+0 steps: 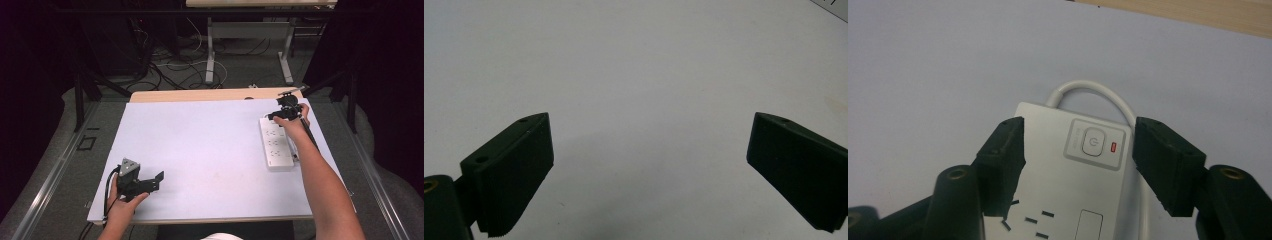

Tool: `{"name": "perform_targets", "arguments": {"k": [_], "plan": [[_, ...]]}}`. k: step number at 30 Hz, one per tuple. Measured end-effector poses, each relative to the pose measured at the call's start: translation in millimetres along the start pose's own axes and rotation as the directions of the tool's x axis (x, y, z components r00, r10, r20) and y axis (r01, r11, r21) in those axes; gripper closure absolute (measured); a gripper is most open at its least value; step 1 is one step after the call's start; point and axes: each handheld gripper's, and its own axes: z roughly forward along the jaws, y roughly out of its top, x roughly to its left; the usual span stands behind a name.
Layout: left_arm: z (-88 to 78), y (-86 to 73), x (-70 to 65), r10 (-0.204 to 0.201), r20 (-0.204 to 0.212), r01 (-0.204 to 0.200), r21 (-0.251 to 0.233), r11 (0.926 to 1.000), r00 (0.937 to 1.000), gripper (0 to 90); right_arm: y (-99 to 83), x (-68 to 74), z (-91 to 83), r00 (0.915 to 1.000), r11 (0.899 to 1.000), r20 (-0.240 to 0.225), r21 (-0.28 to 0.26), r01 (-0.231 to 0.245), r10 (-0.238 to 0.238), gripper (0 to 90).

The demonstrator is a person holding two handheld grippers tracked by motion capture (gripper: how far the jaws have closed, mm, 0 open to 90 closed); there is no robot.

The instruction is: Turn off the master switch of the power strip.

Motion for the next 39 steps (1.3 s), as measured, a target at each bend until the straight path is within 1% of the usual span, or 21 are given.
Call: {"name": "perform_targets", "arguments": {"k": [2, 3, 4, 5, 6, 7, 8, 12, 13, 17, 18, 20, 21, 22, 23, 25, 26, 27, 31, 36, 39], "plan": [[-0.1, -0.2, 0.0, 0.005, -0.003, -0.005, -0.003, 1.0, 1.0, 4.7, -0.6, -1.3, -1.2, 0.9999, 1.0, -0.014, -0.001, -0.002, 0.002, 30.3], [-0.1, -0.2, 0.0, 0.005, -0.003, -0.005, -0.003, 1.0, 1.0, 4.7, -0.6, -1.3, -1.2, 0.9999, 1.0, -0.014, -0.001, -0.002, 0.002, 30.3], [-0.4, 0.0, 0.2, 0.006, 0.0, -0.006, 0.0, 1.0, 1.0, 4.7, -1.2, -1.5, -2.2, 0.9997, 1.0, -0.022, 0.001, -0.013, 0.013, 26.6], [-0.3, -0.2, 0.0, 0.006, -0.003, -0.006, -0.005, 1.0, 1.0, 4.7, -1.4, -1.2, -3.0, 0.9995, 1.0, -0.024, 0.008, -0.019, 0.02, 24.4], [-0.8, 0.0, 0.3, 0.008, -0.001, -0.008, -0.001, 1.0, 1.0, 4.7, -1.9, -2.0, -3.4, 0.9995, 1.0, -0.027, 0.005, -0.014, 0.014, 22.4], [-0.4, -0.2, 0.2, 0.006, -0.005, -0.006, -0.009, 0.9999, 1.0, 4.7, -1.9, -2.0, -3.4, 0.9995, 1.0, -0.027, 0.005, -0.014, 0.014, 22.4], [-1.1, 0.1, 0.7, 0.008, -0.003, -0.008, 0.0, 1.0, 1.0, 4.7, -2.6, -2.0, -5.8, 0.9994, 1.0, -0.026, 0.007, -0.023, 0.023, 19.1], [-0.8, 0.0, 0.1, 0.007, -0.002, -0.007, -0.003, 1.0, 1.0, 4.7, -3.2, -1.6, -10.7, 0.9996, 1.0, -0.023, -0.009, -0.019, 0.019, 15.7], [-0.5, -0.1, -0.3, 0.007, -0.004, -0.007, -0.006, 1.0, 1.0, 4.7, -3.2, -0.4, -12.2, 0.9995, 1.0, -0.02, -0.014, -0.024, 0.024, 15.6], [-0.8, 0.2, -0.5, 0.013, -0.001, -0.013, -0.003, 0.9999, 0.9999, 4.7, -3.8, 0.8, -14.8, 0.9998, 1.0, -0.017, -0.019, -0.013, 0.013, 14.8], [-0.8, 0.1, -0.5, 0.012, -0.001, -0.012, -0.003, 0.9999, 0.9999, 4.7, -4.1, 1.4, -15.9, 0.9999, 1.0, -0.014, -0.018, -0.004, 0.003, 12.8], [-0.6, 0.0, -0.5, 0.011, -0.002, -0.011, -0.006, 0.9999, 0.9999, 4.7, -4.2, 2.4, -16.5, 0.9999, 1.0, -0.015, -0.022, -0.009, 0.009, 11.5], [-0.4, -0.2, -0.6, 0.01, -0.004, -0.01, -0.009, 0.9999, 0.9999, 4.7, -4.4, 2.1, -17.0, 0.9999, 1.0, -0.011, -0.018, -0.001, 0.001, 10.1], [-0.5, -0.2, -0.6, 0.009, -0.004, -0.01, -0.01, 0.9999, 0.9999, 4.7, -4.9, 2.5, -18.4, 0.9998, 1.0, -0.018, -0.026, 0.001, -0.002, 7.3], [-0.5, -0.2, -0.7, 0.01, -0.004, -0.01, -0.01, 0.9999, 0.9999, 4.7, -4.9, 2.5, -18.4, 0.9998, 1.0, -0.018, -0.026, 0.001, -0.002, 7.3], [-0.8, 0.0, -0.7, 0.011, -0.004, -0.011, -0.006, 0.9999, 0.9999, 4.7, -5.3, 3.2, -20.2, 0.9997, 1.0, -0.023, -0.026, 0.005, -0.006, 4.2], [-0.5, -0.2, -0.8, 0.011, -0.004, -0.011, -0.01, 0.9999, 0.9999, 4.7, -5.5, 4.8, -21.3, 0.9997, 0.999, -0.025, -0.035, -0.007, 0.006, 2.8], [-0.5, -0.2, -0.9, 0.01, -0.004, -0.01, -0.01, 0.9999, 0.9999, 4.7, -5.8, 5.5, -23.3, 0.9995, 0.999, -0.03, -0.039, -0.002, 0.001, 0.4], [-1.1, 0.1, -0.9, 0.012, -0.004, -0.012, -0.007, 0.9999, 0.9999, 4.7, -7.1, 7.0, -26.6, 0.9995, 0.999, -0.028, -0.04, 0.009, -0.011, 0.0], [-0.3, -0.1, -1.3, 0.012, -0.006, -0.012, -0.008, 0.9999, 0.9999, 4.7, -8.7, 11.9, -33.5, 0.9985, 0.998, -0.039, -0.05, 0.036, -0.038, 0.0], [-0.3, 0.1, -1.9, 0.011, -0.004, -0.011, -0.009, 0.9999, 0.9999, 4.7, -9.8, 16.5, -37.2, 0.9976, 0.998, -0.052, -0.056, 0.042, -0.045, 0.0]]}}
